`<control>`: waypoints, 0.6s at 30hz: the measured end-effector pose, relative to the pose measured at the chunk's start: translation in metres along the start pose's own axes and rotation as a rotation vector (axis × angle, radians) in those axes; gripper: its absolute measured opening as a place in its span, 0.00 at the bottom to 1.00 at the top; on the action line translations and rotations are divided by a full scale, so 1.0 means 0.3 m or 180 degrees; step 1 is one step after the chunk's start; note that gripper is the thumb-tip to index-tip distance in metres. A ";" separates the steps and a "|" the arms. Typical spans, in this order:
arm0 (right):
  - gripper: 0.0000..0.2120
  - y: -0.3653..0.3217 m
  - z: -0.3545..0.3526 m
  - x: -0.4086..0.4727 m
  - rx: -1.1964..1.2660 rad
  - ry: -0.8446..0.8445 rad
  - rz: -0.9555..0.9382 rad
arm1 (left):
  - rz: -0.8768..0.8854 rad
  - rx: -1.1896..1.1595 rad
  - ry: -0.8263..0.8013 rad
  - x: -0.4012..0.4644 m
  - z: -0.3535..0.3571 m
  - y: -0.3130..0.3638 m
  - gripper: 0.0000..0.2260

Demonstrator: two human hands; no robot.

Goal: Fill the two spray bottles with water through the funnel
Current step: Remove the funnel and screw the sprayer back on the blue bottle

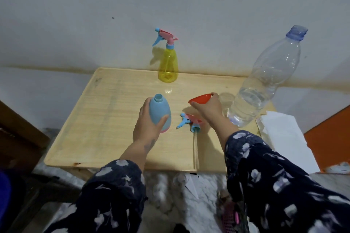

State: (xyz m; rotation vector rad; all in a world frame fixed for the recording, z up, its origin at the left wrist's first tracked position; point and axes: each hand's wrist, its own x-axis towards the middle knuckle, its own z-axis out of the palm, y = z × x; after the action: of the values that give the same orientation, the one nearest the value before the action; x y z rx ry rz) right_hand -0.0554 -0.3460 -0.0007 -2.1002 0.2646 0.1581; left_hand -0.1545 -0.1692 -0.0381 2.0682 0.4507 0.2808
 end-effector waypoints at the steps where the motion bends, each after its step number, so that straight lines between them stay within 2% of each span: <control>1: 0.47 0.026 0.005 0.017 -0.0123 0.0048 0.0103 | -0.0009 0.0010 0.0020 -0.001 0.001 -0.001 0.30; 7: 0.45 0.092 0.019 0.080 -0.0371 0.0323 0.0457 | -0.0016 -0.0046 0.0028 -0.007 0.013 -0.008 0.34; 13: 0.54 0.088 0.016 0.060 -0.0091 0.0336 0.0628 | -0.0027 -0.0151 -0.0023 -0.015 0.007 0.006 0.34; 15: 0.51 0.068 0.016 0.028 -0.0134 0.0510 0.0677 | -0.0028 -0.0133 -0.0019 -0.019 0.007 0.012 0.34; 18: 0.38 0.066 0.015 -0.048 -0.1081 0.1093 0.0272 | -0.0080 -0.0106 0.0019 -0.021 0.007 0.019 0.35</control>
State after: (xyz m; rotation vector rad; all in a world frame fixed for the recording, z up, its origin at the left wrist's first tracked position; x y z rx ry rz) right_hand -0.0745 -0.3503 -0.0164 -2.4508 0.5663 -0.1185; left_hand -0.1582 -0.1762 -0.0345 2.0284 0.4724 0.2777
